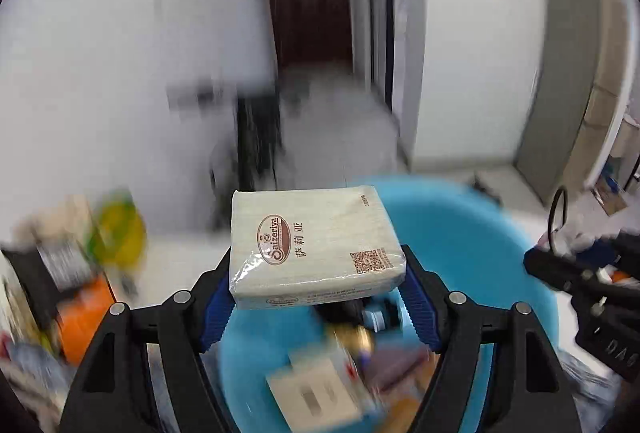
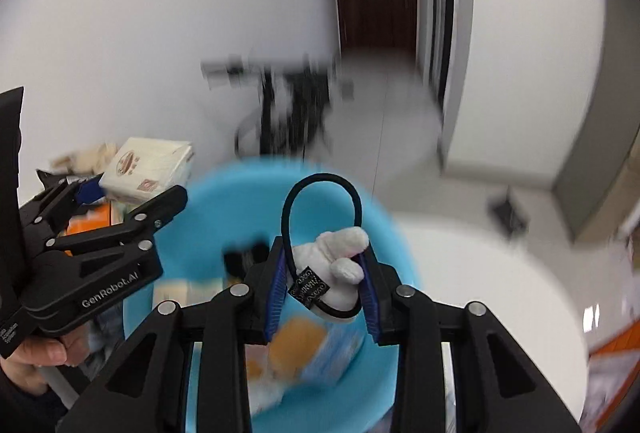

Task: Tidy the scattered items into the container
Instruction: 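Carry the tissue pack with the left tool while the right tool carries the hair tie over the basin, then open the left tool over the basin while the right tool releases the hair tie inside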

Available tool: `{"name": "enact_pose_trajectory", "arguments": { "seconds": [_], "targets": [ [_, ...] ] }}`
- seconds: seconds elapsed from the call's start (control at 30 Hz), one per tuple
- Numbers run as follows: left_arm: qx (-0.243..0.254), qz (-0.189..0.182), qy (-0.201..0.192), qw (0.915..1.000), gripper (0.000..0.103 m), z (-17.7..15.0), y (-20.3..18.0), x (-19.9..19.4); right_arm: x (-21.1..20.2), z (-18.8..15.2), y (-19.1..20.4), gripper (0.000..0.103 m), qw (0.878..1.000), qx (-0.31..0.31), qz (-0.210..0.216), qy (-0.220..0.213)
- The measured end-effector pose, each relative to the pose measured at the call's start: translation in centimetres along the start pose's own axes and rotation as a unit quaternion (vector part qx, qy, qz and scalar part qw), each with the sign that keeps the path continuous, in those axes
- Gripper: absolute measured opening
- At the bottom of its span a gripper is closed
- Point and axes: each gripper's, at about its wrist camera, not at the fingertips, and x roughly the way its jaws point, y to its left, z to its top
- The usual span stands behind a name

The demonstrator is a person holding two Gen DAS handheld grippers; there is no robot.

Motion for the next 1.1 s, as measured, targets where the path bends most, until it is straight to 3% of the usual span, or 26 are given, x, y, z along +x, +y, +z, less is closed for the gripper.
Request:
{"name": "enact_pose_trajectory", "arguments": {
  "seconds": [0.03, 0.1, 0.17, 0.37, 0.57, 0.67, 0.8, 1.1],
  "targets": [
    [-0.011, -0.016, 0.040, 0.9990, 0.075, -0.2, 0.3, 1.1, 1.1, -0.2, -0.3, 0.032, 0.999, 0.005, 0.015, 0.036],
    [-0.006, -0.025, 0.077, 0.9967, 0.075, -0.7, 0.3, 2.3, 2.1, -0.3, -0.5, 0.032, 0.998, 0.000, 0.006, 0.059],
    [0.016, -0.015, 0.082, 0.9964, 0.075, -0.8, -0.3, 2.6, 2.4, -0.4, -0.4, 0.032, 0.998, -0.017, -0.012, 0.064],
    [0.045, -0.010, 0.106, 0.9932, 0.075, -1.7, -1.4, 3.0, 2.7, -0.2, -0.8, 0.032, 0.997, -0.006, -0.003, 0.077],
    [0.029, -0.038, 0.134, 0.9899, 0.075, -0.3, -1.7, 4.6, 4.0, 1.1, -0.4, 0.032, 0.997, 0.000, -0.002, 0.076],
    [0.011, -0.048, 0.176, 0.9831, 0.075, 1.4, -1.1, 7.3, 4.7, 2.3, -0.7, 0.032, 0.997, 0.014, -0.002, 0.070],
    [0.044, -0.015, 0.196, 0.9795, 0.075, 1.9, -1.6, 9.3, 6.0, 3.1, -0.7, 0.032, 0.997, 0.016, -0.001, 0.077],
    [0.051, -0.017, 0.229, 0.9720, 0.076, 0.9, -2.7, 11.9, 9.2, 1.8, -1.5, 0.032, 0.994, 0.028, 0.006, 0.105]
  ]
}}
